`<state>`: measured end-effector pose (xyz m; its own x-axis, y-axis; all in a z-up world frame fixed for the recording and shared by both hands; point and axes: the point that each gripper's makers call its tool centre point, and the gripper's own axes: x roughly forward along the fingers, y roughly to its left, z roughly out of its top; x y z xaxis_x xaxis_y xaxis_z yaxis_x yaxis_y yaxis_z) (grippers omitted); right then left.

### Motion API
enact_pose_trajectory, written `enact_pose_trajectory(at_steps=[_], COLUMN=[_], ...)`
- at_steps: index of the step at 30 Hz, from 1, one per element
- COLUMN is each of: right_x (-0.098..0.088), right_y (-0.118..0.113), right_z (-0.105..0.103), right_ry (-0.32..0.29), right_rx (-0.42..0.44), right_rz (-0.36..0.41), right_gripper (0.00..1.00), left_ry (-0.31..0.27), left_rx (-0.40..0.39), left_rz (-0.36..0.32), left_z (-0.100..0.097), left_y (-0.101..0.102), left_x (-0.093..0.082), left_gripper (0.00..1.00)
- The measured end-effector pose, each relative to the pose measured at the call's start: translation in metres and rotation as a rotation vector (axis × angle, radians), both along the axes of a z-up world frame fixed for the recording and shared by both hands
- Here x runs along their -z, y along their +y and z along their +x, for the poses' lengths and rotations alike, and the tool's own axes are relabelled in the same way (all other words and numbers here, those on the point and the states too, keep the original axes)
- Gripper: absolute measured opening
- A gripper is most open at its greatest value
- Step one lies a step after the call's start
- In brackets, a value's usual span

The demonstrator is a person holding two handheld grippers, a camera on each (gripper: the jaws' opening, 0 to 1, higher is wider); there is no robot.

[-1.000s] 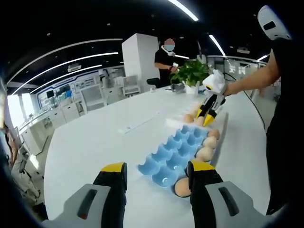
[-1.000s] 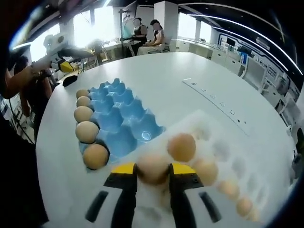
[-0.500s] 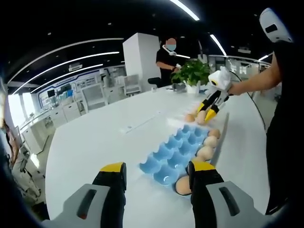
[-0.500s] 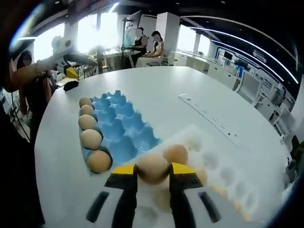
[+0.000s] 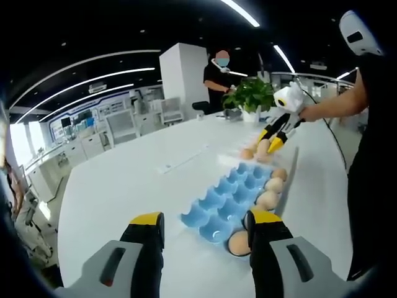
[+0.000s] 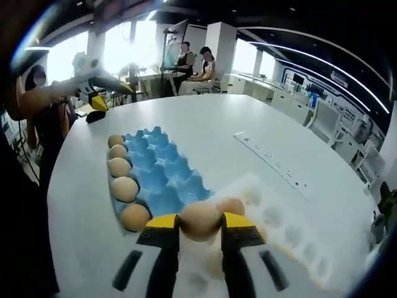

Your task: Place the egg into an empty slot of the egg tray after lifting it from the table, then release the egg inside the slot.

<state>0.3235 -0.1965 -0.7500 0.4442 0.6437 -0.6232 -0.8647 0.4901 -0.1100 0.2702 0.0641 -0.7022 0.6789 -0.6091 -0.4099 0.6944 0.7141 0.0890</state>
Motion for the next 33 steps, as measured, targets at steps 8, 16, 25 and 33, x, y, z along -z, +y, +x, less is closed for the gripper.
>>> enact_pose_trajectory(at_steps=[8,16,25,33], right_x=[-0.004,-0.005,-0.007,-0.009], right_y=[0.009,0.032,0.055,0.075], right_z=[-0.003,-0.008,-0.013,-0.017], right_ry=[-0.013,-0.015,-0.016,-0.013], right_rx=[-0.018,-0.065,-0.110,-0.145], right_rz=[0.007,0.023,0.041,0.063], right_gripper=[0.26,0.26,0.26,0.26], left_ry=[0.001,0.002,-0.003,-0.002], left_rx=[0.000,0.001,0.000,0.003], left_rz=[-0.001,0.000,-0.003,-0.005], left_z=[-0.001,0.000,0.001,0.001], left_y=[0.000,0.002,0.003,0.004], left_x=[0.002,0.002,0.002,0.002], left_gripper=[0.54,0.53,0.53,0.53])
